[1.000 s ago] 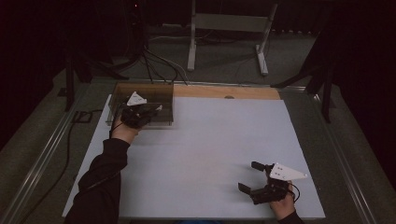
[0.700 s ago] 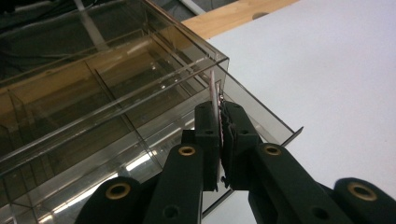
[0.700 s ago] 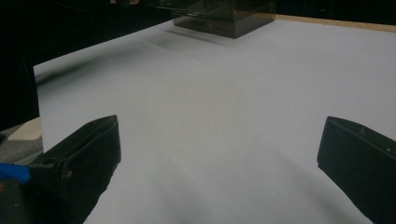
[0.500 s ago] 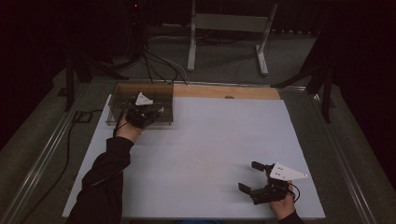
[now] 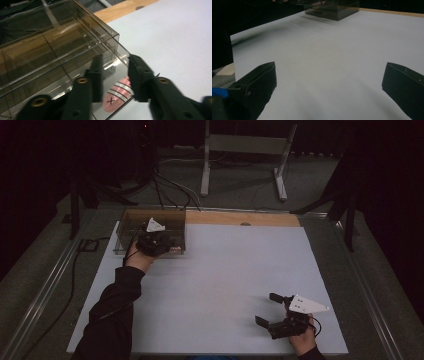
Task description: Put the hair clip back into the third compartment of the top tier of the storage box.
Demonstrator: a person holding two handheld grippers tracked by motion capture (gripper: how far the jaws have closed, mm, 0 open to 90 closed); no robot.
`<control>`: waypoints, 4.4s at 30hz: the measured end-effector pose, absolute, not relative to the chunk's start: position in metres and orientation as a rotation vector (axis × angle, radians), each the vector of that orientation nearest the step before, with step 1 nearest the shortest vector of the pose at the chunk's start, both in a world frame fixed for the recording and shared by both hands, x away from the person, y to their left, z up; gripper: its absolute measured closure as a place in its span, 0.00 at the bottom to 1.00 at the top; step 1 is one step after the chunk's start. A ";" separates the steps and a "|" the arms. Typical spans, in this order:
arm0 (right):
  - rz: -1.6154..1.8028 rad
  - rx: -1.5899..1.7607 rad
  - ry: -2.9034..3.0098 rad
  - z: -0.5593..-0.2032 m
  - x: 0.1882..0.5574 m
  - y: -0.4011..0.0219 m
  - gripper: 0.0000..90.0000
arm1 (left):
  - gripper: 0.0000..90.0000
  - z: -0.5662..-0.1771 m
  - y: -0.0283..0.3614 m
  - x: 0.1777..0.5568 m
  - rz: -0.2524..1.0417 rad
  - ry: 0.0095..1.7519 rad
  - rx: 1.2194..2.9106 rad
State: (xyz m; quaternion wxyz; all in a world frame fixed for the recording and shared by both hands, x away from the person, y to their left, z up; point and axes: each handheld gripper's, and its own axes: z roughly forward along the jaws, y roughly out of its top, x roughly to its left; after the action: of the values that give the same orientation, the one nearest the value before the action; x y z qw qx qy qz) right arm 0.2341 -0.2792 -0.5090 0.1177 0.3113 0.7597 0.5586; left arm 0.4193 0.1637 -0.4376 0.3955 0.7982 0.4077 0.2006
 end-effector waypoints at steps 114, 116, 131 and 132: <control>1.649 0.885 2.247 -0.507 0.236 -0.275 0.00 | 0.01 -0.480 0.164 0.322 0.187 0.832 1.940; 1.649 0.883 2.246 -0.507 0.236 -0.275 0.00 | 0.01 -0.486 0.164 0.319 0.167 0.819 1.970; 1.646 0.877 2.249 -0.507 0.235 -0.275 0.00 | 0.01 -0.504 0.173 0.297 0.172 0.792 2.011; 1.645 0.878 2.249 -0.507 0.235 -0.275 0.00 | 0.01 -0.506 0.176 0.293 0.170 0.795 2.011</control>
State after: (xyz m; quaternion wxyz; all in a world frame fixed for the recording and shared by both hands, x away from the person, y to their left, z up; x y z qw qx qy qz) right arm 0.2348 -0.2751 -0.5066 0.1098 0.2986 0.7652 0.5597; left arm 0.2933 0.1761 -0.5058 0.4674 0.8196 0.3240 0.0693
